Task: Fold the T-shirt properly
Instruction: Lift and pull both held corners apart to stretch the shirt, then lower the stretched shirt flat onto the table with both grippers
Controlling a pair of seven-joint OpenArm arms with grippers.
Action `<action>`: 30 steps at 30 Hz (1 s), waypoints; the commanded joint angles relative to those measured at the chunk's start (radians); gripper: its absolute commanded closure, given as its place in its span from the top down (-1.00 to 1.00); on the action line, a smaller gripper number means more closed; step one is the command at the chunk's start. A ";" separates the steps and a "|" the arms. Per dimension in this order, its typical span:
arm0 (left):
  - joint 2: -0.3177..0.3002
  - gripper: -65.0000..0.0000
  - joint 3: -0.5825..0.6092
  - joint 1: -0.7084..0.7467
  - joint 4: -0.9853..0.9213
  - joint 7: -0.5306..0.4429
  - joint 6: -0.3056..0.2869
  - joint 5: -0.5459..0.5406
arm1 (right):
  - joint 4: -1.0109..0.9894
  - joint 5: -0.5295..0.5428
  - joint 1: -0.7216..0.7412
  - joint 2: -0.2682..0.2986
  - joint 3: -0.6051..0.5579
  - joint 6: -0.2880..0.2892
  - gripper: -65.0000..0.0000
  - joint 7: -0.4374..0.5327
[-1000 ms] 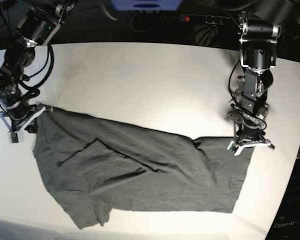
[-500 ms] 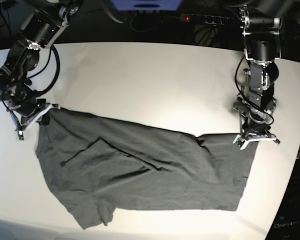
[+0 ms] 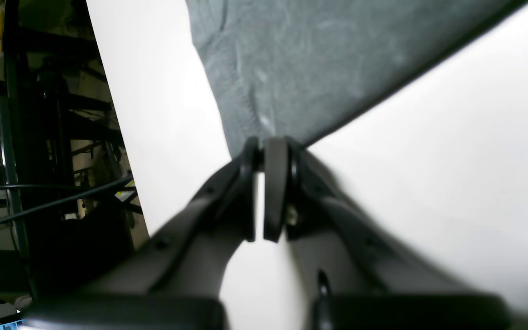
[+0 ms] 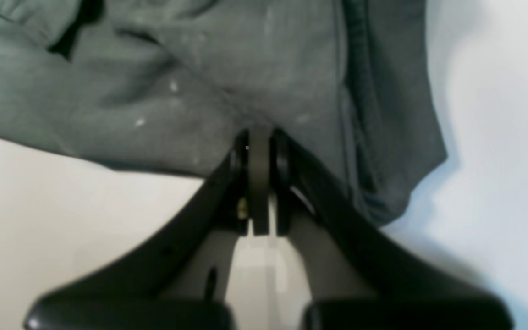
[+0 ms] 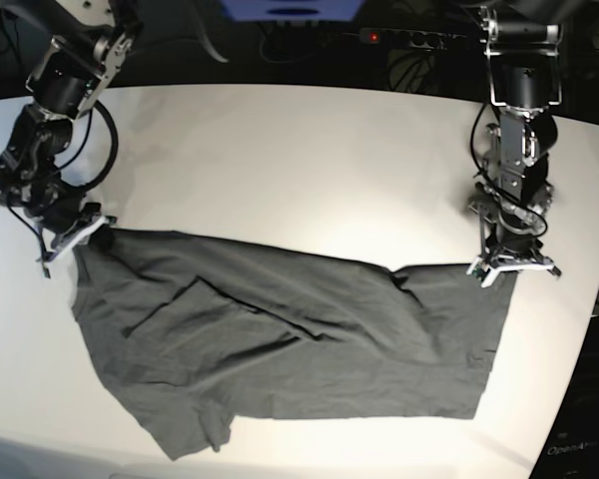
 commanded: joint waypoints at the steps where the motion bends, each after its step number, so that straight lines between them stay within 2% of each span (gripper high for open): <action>1: -0.002 -0.89 0.000 0.032 -0.017 0.072 -0.083 -0.005 | -0.018 -0.033 0.009 0.024 0.000 -0.011 -0.98 -0.007; 6: -0.004 -0.89 0.000 0.046 -0.013 0.072 -0.083 -0.005 | -0.078 -0.030 0.003 0.072 0.004 -0.011 -0.98 0.037; 8: -0.004 -0.89 0.000 0.057 0.009 0.070 -0.084 -0.007 | -0.078 -0.030 -0.008 0.075 0.010 -0.011 -0.98 0.040; 12: -0.009 -0.89 -0.001 0.075 0.049 0.070 -0.117 -0.008 | -0.076 -0.032 -0.029 0.079 0.093 -0.011 -0.98 0.033; 17: -0.018 -0.89 -0.026 0.098 0.053 0.070 -0.121 -0.007 | -0.078 -0.030 -0.057 0.096 0.100 -0.011 -0.98 0.033; 21: -0.039 -0.89 -0.072 0.106 0.055 0.030 -0.181 -0.007 | -0.076 -0.030 -0.058 0.109 0.100 -0.011 -0.98 0.033; 25: -0.039 -0.89 -0.155 0.137 0.101 -0.004 -0.206 -0.007 | -0.076 -0.030 -0.071 0.109 0.100 -0.011 -0.98 0.033; 28: -0.032 -0.89 -0.207 0.137 0.179 0.000 -0.295 -0.012 | -0.076 -0.030 -0.071 0.102 0.096 -0.011 -0.98 0.033; 30: 0.007 -0.89 -0.238 0.132 0.248 0.001 -0.348 -0.007 | -0.076 -0.030 -0.071 0.101 0.094 -0.011 -0.98 0.033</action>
